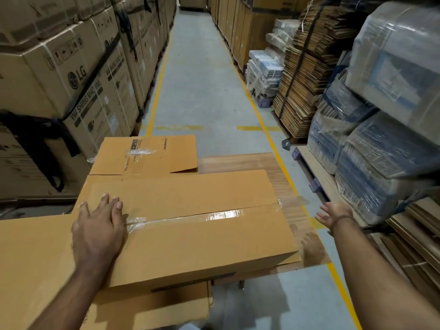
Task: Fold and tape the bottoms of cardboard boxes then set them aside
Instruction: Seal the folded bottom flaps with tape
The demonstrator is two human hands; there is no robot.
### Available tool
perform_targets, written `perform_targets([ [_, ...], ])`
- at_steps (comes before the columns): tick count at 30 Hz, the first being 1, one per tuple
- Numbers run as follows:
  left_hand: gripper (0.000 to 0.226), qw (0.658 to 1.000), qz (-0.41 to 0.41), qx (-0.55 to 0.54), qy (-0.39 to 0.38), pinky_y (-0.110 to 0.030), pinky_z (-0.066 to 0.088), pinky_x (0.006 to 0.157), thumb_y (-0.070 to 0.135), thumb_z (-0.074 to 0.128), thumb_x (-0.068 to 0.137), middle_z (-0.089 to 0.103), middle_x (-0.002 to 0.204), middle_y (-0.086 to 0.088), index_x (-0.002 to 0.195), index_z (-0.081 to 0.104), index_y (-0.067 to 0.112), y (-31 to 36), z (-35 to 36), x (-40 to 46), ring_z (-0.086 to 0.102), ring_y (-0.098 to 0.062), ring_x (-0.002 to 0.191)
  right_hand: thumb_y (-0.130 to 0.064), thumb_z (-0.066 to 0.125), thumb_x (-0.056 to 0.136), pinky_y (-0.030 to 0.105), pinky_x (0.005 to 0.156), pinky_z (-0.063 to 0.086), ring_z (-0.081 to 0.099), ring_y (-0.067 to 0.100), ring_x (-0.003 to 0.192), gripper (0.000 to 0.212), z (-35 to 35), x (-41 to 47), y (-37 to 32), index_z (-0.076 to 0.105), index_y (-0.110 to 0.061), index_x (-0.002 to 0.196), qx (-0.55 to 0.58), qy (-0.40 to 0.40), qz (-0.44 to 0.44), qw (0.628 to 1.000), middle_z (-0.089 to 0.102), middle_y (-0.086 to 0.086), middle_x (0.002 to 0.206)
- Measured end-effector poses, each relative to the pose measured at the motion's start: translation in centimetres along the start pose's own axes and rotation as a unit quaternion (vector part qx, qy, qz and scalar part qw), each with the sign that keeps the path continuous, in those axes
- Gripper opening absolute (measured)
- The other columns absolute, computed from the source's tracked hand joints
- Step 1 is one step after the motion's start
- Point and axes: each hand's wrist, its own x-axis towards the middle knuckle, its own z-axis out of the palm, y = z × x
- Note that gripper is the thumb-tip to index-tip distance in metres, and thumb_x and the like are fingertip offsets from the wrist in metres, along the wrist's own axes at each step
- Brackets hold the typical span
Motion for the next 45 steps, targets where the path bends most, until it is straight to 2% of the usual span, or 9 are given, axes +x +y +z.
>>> perform_targets([
  [3,0.064,1.000,-0.001,-0.005,0.004,-0.065,0.038,0.108,0.052,0.022,0.107,0.055,0.154,-0.006,0.142,0.063,0.018,0.0,-0.1,0.0,0.036,-0.050,0.145,-0.035,0.053,0.098,0.051,0.097,0.050,0.059,0.044,0.119,0.046,3.6,-5.5,-0.4,0.061,-0.002,0.130,-0.189,0.154,-0.144,0.959,0.061,0.024,0.131],
  [5,0.062,1.000,-0.005,-0.009,0.007,-0.064,0.039,0.107,0.051,0.024,0.106,0.057,0.153,-0.005,0.140,0.065,0.019,0.1,-0.2,0.0,0.038,-0.049,0.143,-0.027,0.055,0.101,0.051,0.106,0.040,0.049,0.043,0.127,0.027,6.3,-10.7,-0.1,0.064,-0.012,0.121,-0.252,0.170,-0.293,0.907,0.059,0.021,0.132],
  [9,0.063,1.000,-0.015,-0.007,-0.003,-0.060,0.039,0.111,0.050,0.021,0.107,0.055,0.154,-0.002,0.143,0.063,0.020,-0.2,0.0,0.1,0.037,-0.045,0.146,-0.020,0.058,0.097,0.048,0.096,0.045,0.055,0.038,0.111,0.013,11.0,-18.4,2.4,0.067,-0.016,0.104,-0.280,0.040,-0.482,0.829,0.064,0.014,0.112],
  [11,0.062,1.000,-0.016,-0.005,-0.006,-0.058,0.039,0.112,0.048,0.020,0.108,0.053,0.156,-0.001,0.145,0.062,0.020,-0.4,0.1,0.2,0.036,-0.044,0.147,-0.020,0.058,0.097,0.041,0.087,0.053,0.063,0.028,0.098,0.011,13.4,-21.6,4.5,0.068,-0.022,0.101,-0.274,-0.089,-0.503,0.815,0.068,0.003,0.102],
  [15,0.058,1.000,-0.025,-0.017,-0.007,-0.056,0.035,0.116,0.045,0.021,0.110,0.049,0.160,0.003,0.148,0.059,0.022,-0.8,0.2,0.2,0.032,-0.038,0.152,-0.029,0.058,0.103,0.026,0.093,0.052,0.059,0.005,0.101,0.019,18.0,-27.4,8.6,0.071,-0.026,0.117,-0.364,-0.281,-0.536,0.708,0.065,-0.012,0.111],
  [18,0.060,0.997,-0.043,-0.058,0.004,-0.054,0.030,0.119,0.046,0.020,0.109,0.050,0.159,0.007,0.145,0.062,0.023,-0.9,-0.1,0.2,0.030,-0.032,0.154,-0.038,0.058,0.103,0.031,0.098,0.050,0.057,0.010,0.105,0.029,21.2,-30.1,11.4,0.070,-0.025,0.125,-0.401,-0.326,-0.529,0.672,0.061,-0.008,0.113],
  [22,0.062,0.990,-0.069,-0.121,0.026,-0.051,0.029,0.121,0.047,0.019,0.109,0.053,0.154,0.013,0.137,0.069,0.025,-1.0,-0.4,0.4,0.031,-0.023,0.154,-0.046,0.058,0.100,0.034,0.084,0.053,0.053,0.015,0.098,0.028,23.8,-32.8,14.4,0.069,-0.026,0.115,-0.432,-0.291,-0.566,0.639,0.050,-0.006,0.104],
  [37,0.065,0.988,-0.075,-0.133,0.011,-0.051,0.030,0.122,0.050,0.018,0.109,0.056,0.152,0.014,0.140,0.067,0.021,-1.8,0.1,0.9,0.029,-0.021,0.154,-0.030,0.065,0.097,0.036,0.076,0.052,0.057,0.019,0.091,0.005,26.9,-35.7,17.2,0.066,-0.025,0.099,-0.415,-0.147,-0.557,0.704,0.055,-0.005,0.098],
  [45,0.049,0.983,-0.091,-0.162,-0.001,-0.058,0.035,0.118,0.039,0.035,0.112,0.056,0.153,-0.002,0.146,0.061,0.014,-0.9,-1.8,0.5,0.033,-0.031,0.152,-0.008,0.057,0.091,0.034,0.082,0.051,0.057,0.023,0.103,0.023,28.3,-36.8,16.3,0.059,-0.019,0.111,-0.525,-0.145,-0.502,0.672,0.054,0.002,0.112],
])
